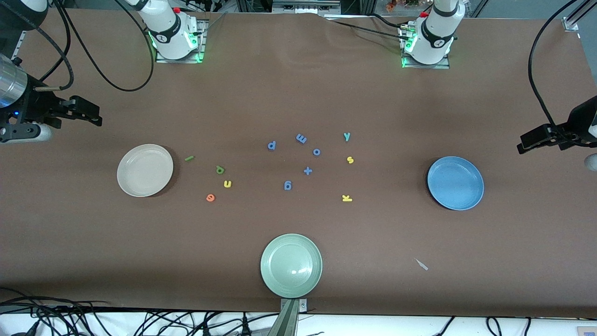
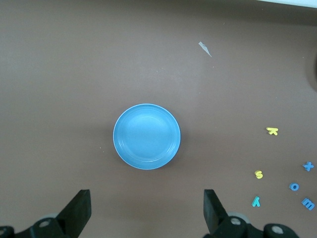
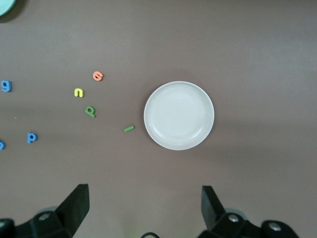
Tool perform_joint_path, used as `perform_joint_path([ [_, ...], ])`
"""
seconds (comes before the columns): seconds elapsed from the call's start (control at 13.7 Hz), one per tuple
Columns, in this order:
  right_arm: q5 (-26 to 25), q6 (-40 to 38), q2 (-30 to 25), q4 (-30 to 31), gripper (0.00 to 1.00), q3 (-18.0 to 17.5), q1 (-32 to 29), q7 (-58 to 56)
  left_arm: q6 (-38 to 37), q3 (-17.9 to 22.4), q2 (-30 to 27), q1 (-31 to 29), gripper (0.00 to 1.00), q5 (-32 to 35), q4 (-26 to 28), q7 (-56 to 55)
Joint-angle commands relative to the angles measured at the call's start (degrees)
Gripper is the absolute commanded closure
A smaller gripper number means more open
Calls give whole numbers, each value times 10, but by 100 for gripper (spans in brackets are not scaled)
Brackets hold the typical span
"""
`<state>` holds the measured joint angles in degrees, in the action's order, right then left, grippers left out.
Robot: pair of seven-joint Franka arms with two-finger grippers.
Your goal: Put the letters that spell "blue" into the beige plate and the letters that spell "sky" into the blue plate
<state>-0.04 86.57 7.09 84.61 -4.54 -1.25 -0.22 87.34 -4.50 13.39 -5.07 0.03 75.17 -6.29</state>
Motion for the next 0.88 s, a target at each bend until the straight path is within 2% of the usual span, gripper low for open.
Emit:
perform_joint_path([
  [0.0, 0, -18, 7, -13, 0, 15, -7, 0, -10, 6, 1, 12, 0, -4, -4, 13],
  [0.36, -6, 7, 20, -9, 0, 18, -12, 1, -9, 6, 4, 16, 0, -5, -4, 14],
  [0.58, -6, -4, 13, -8, 0, 17, -12, 1, -9, 62, 4, 59, 0, -10, -2, 15],
  [0.8, -5, -3, 13, -8, 0, 17, -12, 1, -9, 62, 4, 56, 0, -11, 0, 13],
])
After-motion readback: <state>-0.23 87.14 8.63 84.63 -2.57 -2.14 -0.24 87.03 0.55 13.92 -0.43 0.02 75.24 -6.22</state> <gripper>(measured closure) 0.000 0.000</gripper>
